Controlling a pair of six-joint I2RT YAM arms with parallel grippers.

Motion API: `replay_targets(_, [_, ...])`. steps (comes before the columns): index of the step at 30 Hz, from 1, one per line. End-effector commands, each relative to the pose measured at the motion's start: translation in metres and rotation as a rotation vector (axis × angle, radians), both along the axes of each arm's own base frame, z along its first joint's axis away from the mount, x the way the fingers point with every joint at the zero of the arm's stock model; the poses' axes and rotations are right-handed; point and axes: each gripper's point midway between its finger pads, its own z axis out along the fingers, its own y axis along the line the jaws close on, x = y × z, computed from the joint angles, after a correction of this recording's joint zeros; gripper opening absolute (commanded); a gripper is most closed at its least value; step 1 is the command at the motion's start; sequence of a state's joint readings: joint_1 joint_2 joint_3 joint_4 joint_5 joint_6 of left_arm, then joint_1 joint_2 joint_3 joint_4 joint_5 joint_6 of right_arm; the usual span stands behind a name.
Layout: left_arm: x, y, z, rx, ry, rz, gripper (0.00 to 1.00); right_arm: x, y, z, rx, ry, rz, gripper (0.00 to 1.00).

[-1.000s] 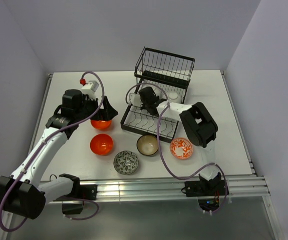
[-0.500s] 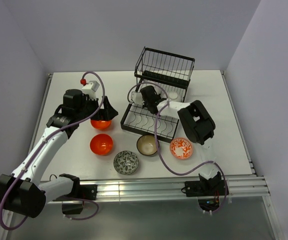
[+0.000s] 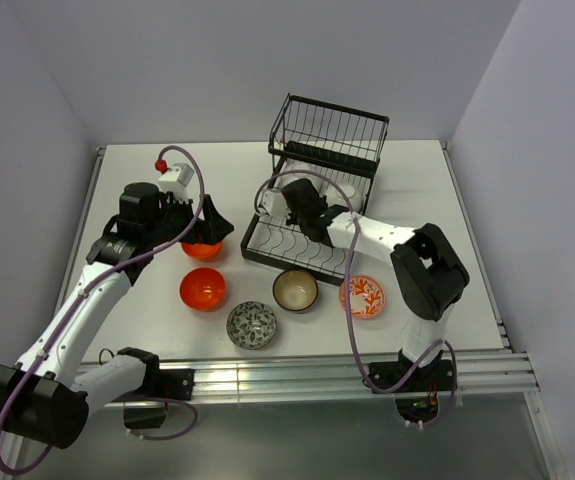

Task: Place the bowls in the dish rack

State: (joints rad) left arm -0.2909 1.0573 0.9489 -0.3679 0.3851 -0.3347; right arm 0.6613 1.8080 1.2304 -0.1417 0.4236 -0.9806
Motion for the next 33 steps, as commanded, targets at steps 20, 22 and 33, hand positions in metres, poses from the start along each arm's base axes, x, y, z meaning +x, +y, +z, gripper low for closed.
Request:
replay_targets(20, [0.004,-0.002,0.003,-0.018,-0.017,-0.007,0.98,0.001,-0.072,-0.057,-0.165,0.016,-0.178,0.0])
replay_targets(22, [0.004,-0.002,0.001,-0.017,-0.011,-0.003,0.98,0.006,-0.078,-0.061,-0.188,0.021,-0.182,0.0])
replay_targets(33, [0.006,-0.001,-0.001,-0.011,-0.006,0.003,0.98,0.053,-0.087,-0.053,-0.193,-0.065,-0.235,0.0])
